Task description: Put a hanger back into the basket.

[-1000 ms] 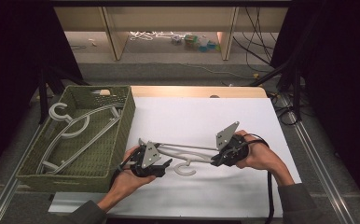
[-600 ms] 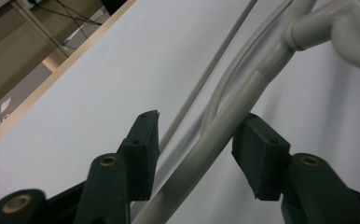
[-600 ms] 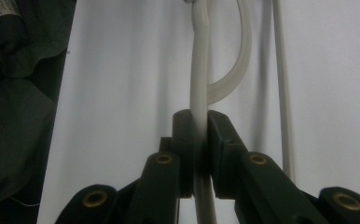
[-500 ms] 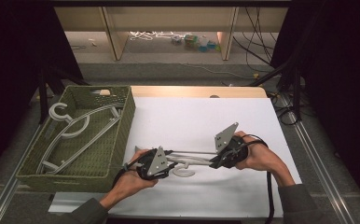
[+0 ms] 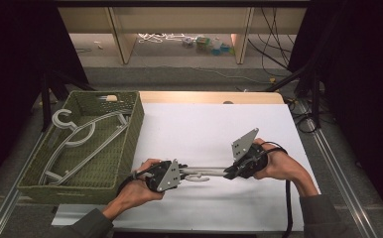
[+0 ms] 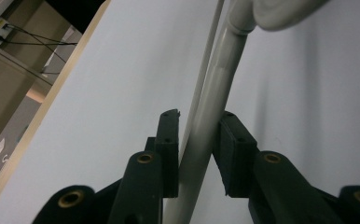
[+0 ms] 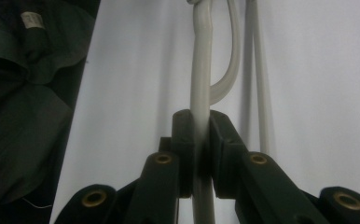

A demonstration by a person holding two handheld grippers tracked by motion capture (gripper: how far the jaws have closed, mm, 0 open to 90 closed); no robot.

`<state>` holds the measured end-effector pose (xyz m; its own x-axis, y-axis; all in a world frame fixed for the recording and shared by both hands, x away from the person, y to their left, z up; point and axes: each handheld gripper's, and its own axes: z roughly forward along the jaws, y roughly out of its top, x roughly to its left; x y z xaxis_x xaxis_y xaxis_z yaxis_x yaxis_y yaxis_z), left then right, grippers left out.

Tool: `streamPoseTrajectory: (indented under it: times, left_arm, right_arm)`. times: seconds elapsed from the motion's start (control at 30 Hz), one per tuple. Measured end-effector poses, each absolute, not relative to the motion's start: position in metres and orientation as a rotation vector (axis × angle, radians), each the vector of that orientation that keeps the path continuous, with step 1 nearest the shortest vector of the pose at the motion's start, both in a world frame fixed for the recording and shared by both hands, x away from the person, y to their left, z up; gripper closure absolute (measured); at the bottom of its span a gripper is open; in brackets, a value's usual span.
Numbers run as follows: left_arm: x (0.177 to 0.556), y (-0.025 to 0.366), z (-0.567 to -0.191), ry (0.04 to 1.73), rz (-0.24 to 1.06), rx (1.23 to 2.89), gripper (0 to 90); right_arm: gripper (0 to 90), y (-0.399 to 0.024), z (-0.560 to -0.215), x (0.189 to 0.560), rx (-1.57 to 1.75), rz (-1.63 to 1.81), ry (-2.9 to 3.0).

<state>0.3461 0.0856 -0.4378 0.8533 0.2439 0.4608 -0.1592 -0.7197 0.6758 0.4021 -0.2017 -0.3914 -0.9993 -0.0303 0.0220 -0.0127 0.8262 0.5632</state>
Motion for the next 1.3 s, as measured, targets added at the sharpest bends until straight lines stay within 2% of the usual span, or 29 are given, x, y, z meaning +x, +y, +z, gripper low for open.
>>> streamPoseTrajectory:
  times: [0.4, 0.53, 0.7, 0.8, 1.07, 1.3]
  left_arm:
    - [0.343, 0.084, -0.425, 0.015, 0.638, 2.316, 78.5]
    - [0.344, 0.085, -0.422, 0.070, 0.587, 2.302, 79.4]
    - [0.349, 0.091, -0.420, 0.211, 0.515, 2.282, 79.5]
    - [0.352, 0.095, -0.419, 0.262, 0.492, 2.267, 79.6]
    - [0.355, 0.105, -0.414, 0.374, 0.430, 2.222, 79.6]
    - [0.360, 0.117, -0.408, 0.472, 0.407, 2.172, 79.5]
  right_arm:
    - [77.0, -0.208, -0.392, 0.412, -0.031, -0.982, -2.913]
    - [68.0, -0.210, -0.390, 0.415, -0.108, -1.043, -2.912]
    - [48.3, -0.210, -0.385, 0.416, -0.287, -1.118, -2.937]
    - [40.8, -0.210, -0.379, 0.416, -0.389, -1.190, -2.948]
    - [30.6, -0.206, -0.372, 0.407, -0.572, -1.292, -3.020]
    - [28.9, -0.216, -0.368, 0.393, -0.730, -1.487, -3.043]
